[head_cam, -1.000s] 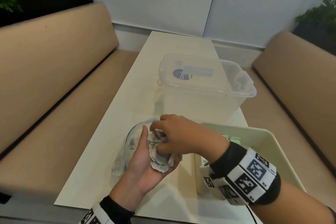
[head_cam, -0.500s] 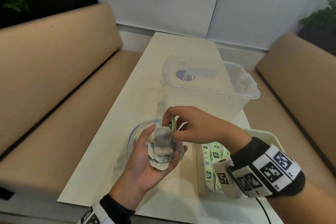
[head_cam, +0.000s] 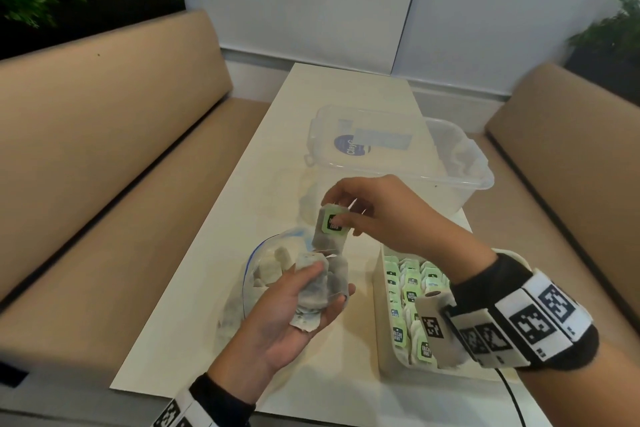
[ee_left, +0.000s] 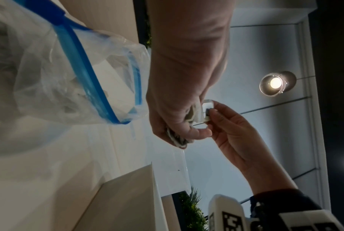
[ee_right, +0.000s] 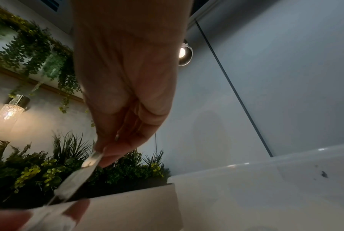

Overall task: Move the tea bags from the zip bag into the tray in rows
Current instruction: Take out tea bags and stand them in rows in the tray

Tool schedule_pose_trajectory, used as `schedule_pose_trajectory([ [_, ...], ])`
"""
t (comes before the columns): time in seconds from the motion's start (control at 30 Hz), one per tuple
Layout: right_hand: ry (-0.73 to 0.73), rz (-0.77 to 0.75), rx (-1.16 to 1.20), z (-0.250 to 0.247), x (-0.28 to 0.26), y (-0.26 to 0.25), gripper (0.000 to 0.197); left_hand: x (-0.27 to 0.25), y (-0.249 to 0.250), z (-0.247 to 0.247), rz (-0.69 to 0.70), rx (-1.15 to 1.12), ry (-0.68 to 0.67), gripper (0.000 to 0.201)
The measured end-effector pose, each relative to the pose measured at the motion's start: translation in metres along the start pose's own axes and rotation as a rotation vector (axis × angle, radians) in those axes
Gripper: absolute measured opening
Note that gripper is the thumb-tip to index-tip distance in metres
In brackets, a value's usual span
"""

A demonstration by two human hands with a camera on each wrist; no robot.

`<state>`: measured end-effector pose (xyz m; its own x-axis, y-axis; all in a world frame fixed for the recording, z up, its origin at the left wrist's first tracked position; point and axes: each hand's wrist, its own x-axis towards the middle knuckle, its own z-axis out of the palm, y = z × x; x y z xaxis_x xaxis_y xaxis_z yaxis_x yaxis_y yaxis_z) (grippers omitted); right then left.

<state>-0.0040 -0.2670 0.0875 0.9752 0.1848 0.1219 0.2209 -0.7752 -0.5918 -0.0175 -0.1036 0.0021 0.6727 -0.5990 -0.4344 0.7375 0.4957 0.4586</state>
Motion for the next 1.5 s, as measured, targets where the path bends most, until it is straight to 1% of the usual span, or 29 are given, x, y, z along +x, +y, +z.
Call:
schedule_pose_trajectory([
  [0.07,0.024,-0.045,0.007,-0.006,-0.002,-0.007,0.011,0.001,-0.001,0.001,0.021,0.031,0.008,0.031],
  [0.13,0.016,-0.090,0.107,-0.013,-0.005,-0.014,0.009,0.003,-0.001,0.001,0.050,0.066,0.010,0.025],
  [0.17,-0.006,-0.106,0.180,-0.016,-0.008,-0.018,0.009,0.003,0.000,0.002,0.065,0.080,-0.005,0.027],
  [0.23,-0.052,-0.124,0.286,-0.020,-0.012,-0.020,0.008,0.002,0.001,0.004,0.095,0.114,-0.052,0.037],
  [0.27,-0.053,-0.124,0.279,-0.020,-0.014,-0.020,0.008,0.001,0.002,0.006,0.115,0.135,-0.073,0.042],
  [0.37,0.012,-0.082,0.153,-0.016,-0.018,-0.013,0.007,-0.002,0.003,0.010,0.155,0.180,-0.108,0.051],
  [0.43,0.046,-0.055,0.172,-0.015,-0.021,-0.010,0.008,-0.003,0.001,0.013,0.163,0.178,-0.126,0.051],
  [0.53,0.058,-0.047,0.165,-0.018,-0.025,-0.009,0.011,-0.004,-0.001,0.018,0.168,0.167,-0.124,0.044],
  [0.6,0.049,-0.077,0.121,-0.021,-0.028,-0.010,0.011,-0.002,-0.003,0.020,0.178,0.154,-0.109,0.038],
  [0.8,0.094,-0.102,0.093,-0.029,-0.034,-0.011,0.018,0.003,-0.007,0.022,0.242,0.195,-0.087,0.034],
  [0.9,0.099,-0.154,0.007,-0.035,-0.035,-0.013,0.018,0.005,-0.008,0.024,0.253,0.212,-0.098,0.034],
  [1.07,0.104,-0.247,-0.122,-0.040,-0.041,-0.017,0.012,0.011,-0.015,0.023,0.287,0.229,-0.131,0.038],
  [1.13,0.116,-0.270,-0.143,-0.041,-0.044,-0.017,0.012,0.014,-0.017,0.023,0.284,0.239,-0.149,0.037],
  [1.27,0.121,-0.296,-0.209,-0.047,-0.050,-0.012,0.014,0.021,-0.023,0.021,0.226,0.291,-0.200,0.037],
  [1.33,0.113,-0.268,-0.232,-0.056,-0.057,-0.008,0.017,0.027,-0.023,0.015,0.177,0.287,-0.205,0.037],
  [1.37,0.103,-0.238,-0.253,-0.061,-0.062,-0.005,0.019,0.028,-0.022,0.011,0.163,0.275,-0.208,0.043],
  [1.4,0.079,-0.200,-0.279,-0.068,-0.069,0.000,0.021,0.031,-0.021,0.006,0.159,0.275,-0.216,0.054],
  [1.43,0.041,-0.157,-0.312,-0.074,-0.077,0.006,0.023,0.031,-0.021,0.003,0.158,0.273,-0.192,0.063],
  [1.47,-0.007,-0.106,-0.352,-0.080,-0.086,0.015,0.027,0.035,-0.019,-0.005,0.166,0.267,-0.181,0.062],
  [1.5,-0.062,-0.041,-0.394,-0.085,-0.095,0.025,0.032,0.036,-0.017,-0.011,0.153,0.235,-0.156,0.054],
])
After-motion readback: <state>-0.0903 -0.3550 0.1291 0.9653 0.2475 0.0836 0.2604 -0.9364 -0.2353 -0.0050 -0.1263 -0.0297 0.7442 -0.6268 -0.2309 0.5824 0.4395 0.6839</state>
